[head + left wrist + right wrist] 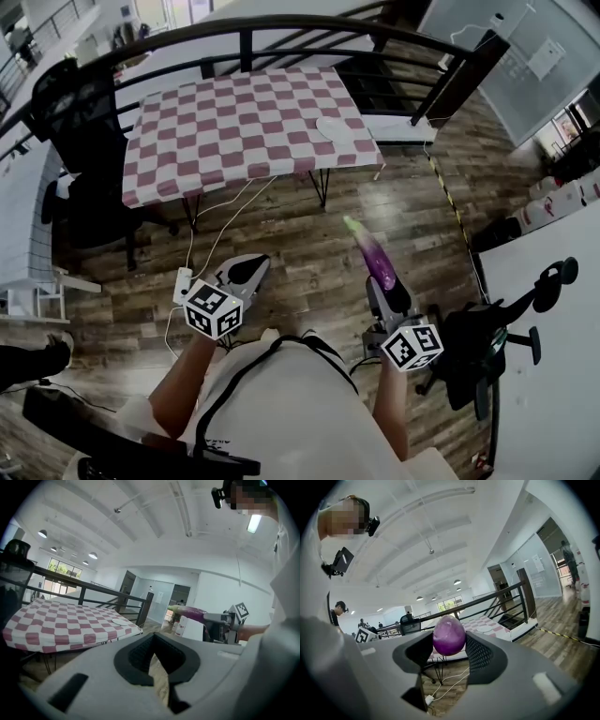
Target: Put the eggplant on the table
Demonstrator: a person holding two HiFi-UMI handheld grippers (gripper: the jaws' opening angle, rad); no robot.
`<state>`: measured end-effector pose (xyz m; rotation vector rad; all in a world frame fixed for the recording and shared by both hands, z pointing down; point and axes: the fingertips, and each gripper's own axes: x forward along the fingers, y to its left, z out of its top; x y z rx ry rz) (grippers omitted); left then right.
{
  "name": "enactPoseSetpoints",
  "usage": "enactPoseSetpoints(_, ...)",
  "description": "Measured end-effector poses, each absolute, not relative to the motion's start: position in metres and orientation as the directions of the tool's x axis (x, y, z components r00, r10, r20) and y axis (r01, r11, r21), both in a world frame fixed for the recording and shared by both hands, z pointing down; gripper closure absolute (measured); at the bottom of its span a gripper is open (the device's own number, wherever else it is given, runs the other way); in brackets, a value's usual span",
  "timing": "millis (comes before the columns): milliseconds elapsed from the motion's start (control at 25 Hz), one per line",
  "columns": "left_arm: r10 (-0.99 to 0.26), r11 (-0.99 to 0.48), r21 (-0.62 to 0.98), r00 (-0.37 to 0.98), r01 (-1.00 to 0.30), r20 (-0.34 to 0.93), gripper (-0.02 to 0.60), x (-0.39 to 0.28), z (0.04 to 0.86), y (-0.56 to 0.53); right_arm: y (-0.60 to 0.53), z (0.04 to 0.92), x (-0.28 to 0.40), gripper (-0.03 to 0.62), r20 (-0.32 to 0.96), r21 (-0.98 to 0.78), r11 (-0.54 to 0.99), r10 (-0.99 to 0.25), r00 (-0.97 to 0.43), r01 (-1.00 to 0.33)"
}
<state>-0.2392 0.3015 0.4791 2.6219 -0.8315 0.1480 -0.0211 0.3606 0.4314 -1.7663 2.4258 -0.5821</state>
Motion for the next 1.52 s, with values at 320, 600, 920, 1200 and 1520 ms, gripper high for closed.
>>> enactPoseSetpoints(320,-0.533,-0.746,0.339,0.819,-0.573,0.212,0.578,-0.248,0.483,0.306,0.359,0.429,-0.032,0.373,0.154,-0.344,0.267,-0.930,-0.335,-0.900)
enactPoseSetpoints(600,-0.540,-0.738,0.339,0.812,-0.584,0.222,0.578,-0.249,0.487,0.305,0.356,0.434,-0.030,0.373,0.156,-0.353,0.267,-0.928,-0.337,-0.897)
enactPoseSetpoints(920,-0.539,-0.734,0.335,0.807,-0.590,0.240,0.578,-0.230,0.493,0.284,0.334,0.443,-0.010,0.373,0.151,-0.370,0.265,-0.929,-0.339,-0.891)
enactPoseSetpoints(1200,-0.530,-0.735,0.330,0.806,-0.592,0.265,0.578,-0.192,0.497,0.243,0.290,0.451,0.026,0.373,0.154,-0.397,0.266,-0.924,-0.349,-0.878)
enactPoseSetpoints(1520,-0.532,-0.738,0.305,0.797,-0.602,0.286,0.578,-0.143,0.492,0.188,0.228,0.451,0.067,0.373,0.140,-0.414,0.299,-0.913,-0.384,-0.860)
